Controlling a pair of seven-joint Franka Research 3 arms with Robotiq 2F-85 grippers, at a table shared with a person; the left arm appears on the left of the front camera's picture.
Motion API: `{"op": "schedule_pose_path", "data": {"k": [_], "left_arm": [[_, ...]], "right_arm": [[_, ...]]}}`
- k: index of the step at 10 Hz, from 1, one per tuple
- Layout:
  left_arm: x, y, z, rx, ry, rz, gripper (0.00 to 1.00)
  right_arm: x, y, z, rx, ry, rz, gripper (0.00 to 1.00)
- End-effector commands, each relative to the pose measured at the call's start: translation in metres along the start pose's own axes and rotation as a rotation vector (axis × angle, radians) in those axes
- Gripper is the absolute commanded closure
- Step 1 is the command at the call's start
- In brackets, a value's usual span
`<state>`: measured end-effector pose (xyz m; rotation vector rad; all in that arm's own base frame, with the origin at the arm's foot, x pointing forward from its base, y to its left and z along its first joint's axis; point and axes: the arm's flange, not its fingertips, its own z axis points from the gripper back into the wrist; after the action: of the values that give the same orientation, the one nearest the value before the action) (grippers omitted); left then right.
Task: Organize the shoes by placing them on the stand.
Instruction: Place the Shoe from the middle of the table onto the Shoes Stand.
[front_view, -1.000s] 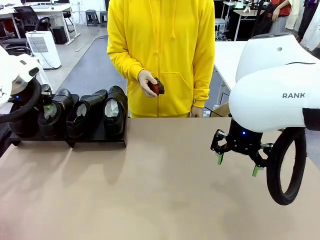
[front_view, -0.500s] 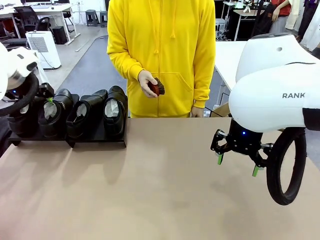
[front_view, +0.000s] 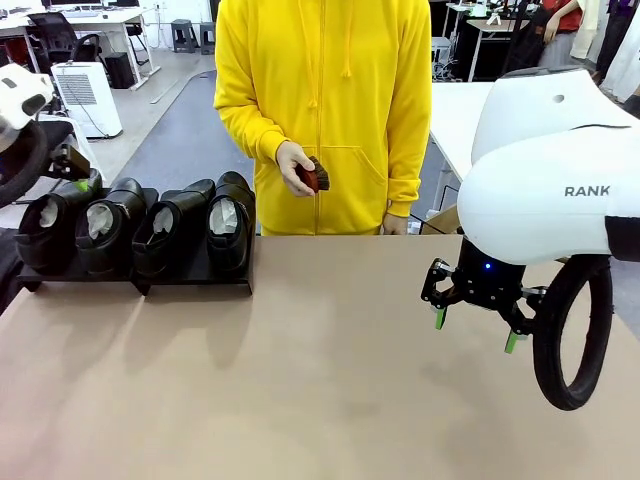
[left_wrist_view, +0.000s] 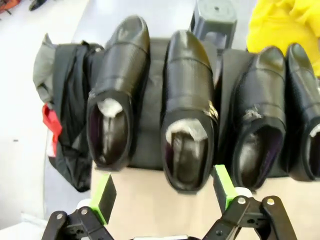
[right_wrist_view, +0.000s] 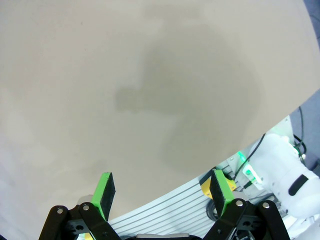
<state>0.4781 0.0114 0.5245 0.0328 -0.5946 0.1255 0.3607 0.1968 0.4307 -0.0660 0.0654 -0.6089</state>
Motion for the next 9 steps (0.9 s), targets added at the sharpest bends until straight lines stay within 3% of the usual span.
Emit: {"op": "schedule_pose_path", "data": {"k": [1, 9], "left_arm": [[0.0083, -0.0007, -0.0104, 0.022, -0.033, -0.016, 0.00], [0.0083, -0.0007, -0.0104, 0.022, -0.033, -0.016, 0.00]], "right_arm": [[0.0033, -0.0021, 0.0025, -0.006, -0.014, 0.015, 0.00], [0.0033, -0.0021, 0.0025, -0.006, -0.014, 0.015, 0.00]]}}
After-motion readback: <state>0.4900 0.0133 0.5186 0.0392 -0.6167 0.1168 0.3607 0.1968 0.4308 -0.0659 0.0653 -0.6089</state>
